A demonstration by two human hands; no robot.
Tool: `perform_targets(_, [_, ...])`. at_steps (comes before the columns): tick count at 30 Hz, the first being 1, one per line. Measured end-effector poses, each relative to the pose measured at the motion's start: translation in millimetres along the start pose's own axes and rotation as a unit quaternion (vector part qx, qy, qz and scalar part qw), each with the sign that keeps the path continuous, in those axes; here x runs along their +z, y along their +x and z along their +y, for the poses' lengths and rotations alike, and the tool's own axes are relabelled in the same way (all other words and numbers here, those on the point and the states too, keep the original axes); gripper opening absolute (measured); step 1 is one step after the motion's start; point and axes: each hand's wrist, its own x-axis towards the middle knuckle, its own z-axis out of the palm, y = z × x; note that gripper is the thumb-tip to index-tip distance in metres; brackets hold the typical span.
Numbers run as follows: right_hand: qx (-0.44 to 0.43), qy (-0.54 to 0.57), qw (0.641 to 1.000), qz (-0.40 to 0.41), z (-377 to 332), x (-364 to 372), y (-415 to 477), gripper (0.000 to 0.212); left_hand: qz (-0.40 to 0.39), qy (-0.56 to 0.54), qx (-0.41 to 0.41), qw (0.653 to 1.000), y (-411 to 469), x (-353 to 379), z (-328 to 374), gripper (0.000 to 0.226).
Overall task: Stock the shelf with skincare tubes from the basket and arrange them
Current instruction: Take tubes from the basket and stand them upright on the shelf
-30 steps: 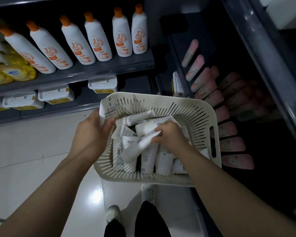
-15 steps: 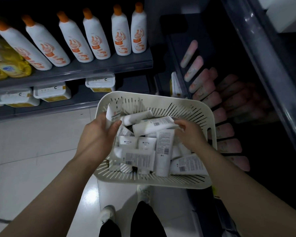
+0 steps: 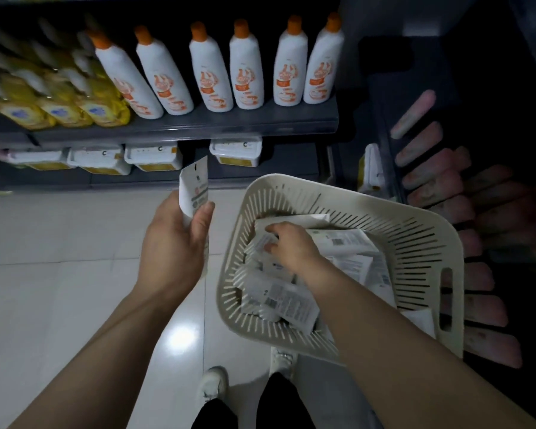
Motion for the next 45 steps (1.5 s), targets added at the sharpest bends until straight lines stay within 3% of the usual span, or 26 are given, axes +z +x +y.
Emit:
perform_targets(4, [-0.014,-0.207,0.978,0.026,4.7,8.3,6.2,0.031,-0.018,0.000,-0.017,1.000,0.2,-0.5,-14.5,0.019])
perform_targets(6, [0.003,-0.249,0.968,0.015,17.1,3.0,1.4,0.027,-0.023,0.008,-0.012,1.000,-1.7,0.7,-14.9,0.029])
perform_targets(11, [0.018,-0.144,0.989,-0.041,53.2,-20.1,-24.2,0.039,-0.025,0.003,-0.003,1.000,-2.6,4.4,-9.5,0.024])
perform_targets(13, [0.069,-0.088,0.993,-0.024,83.4,-39.1,-52.3,0.037,-0.057,-0.011,0.012,0.998,-7.0,19.2,14.7,0.018])
perform_targets(16, [0.076,-0.051,0.995,0.027,115.2,-46.8,-67.3,0.027,-0.085,-0.021,0.024,0.996,-7.0,37.3,28.7,0.009])
perform_targets(19, [0.068,0.008,0.995,0.076,119.6,-51.8,-66.0,0.026,-0.091,-0.012,0.031,0.995,-7.3,40.4,27.7,0.014])
perform_targets(22, [0.062,-0.003,0.993,0.098,116.9,-57.2,-61.1,0.025,-0.102,0.003,0.034,0.994,-9.3,45.3,24.8,0.012])
perform_targets(31, [0.052,-0.139,0.987,0.059,108.2,-45.9,-6.6,0.040,-0.124,0.031,0.035,0.991,-1.2,90.7,5.4,0.042])
perform_targets(39, [0.086,-0.272,0.958,0.041,109.2,-40.7,13.7,0.016,-0.134,0.053,0.026,0.989,7.3,107.0,1.3,0.036])
perform_targets(45, [-0.003,-0.153,0.983,0.102,111.5,-48.8,-6.5,0.011,-0.139,0.037,0.040,0.989,10.3,98.9,2.1,0.034])
